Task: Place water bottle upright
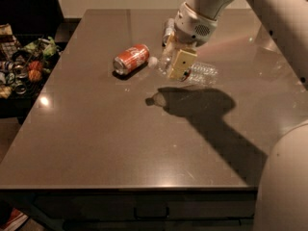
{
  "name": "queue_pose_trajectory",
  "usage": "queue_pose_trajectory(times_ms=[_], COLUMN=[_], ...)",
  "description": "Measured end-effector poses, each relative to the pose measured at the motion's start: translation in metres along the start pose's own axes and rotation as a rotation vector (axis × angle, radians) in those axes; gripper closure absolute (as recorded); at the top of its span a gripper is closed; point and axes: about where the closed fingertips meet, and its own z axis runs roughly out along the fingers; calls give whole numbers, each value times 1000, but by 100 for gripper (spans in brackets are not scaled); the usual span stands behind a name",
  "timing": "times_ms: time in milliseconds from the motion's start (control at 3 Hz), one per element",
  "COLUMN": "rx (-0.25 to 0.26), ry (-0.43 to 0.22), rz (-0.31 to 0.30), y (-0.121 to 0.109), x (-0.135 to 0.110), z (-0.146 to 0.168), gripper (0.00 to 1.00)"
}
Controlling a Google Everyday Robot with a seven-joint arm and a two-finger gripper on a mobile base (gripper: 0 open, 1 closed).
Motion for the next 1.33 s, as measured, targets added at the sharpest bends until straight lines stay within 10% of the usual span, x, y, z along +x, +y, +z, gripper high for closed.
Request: queue_pose_trajectory(times_ms=[667,1333], rx=[4,77], ry=[-516,-864], rz=[187,258], y=[34,61], x=[-23,-34], z=[-55,-78], gripper=[100,100])
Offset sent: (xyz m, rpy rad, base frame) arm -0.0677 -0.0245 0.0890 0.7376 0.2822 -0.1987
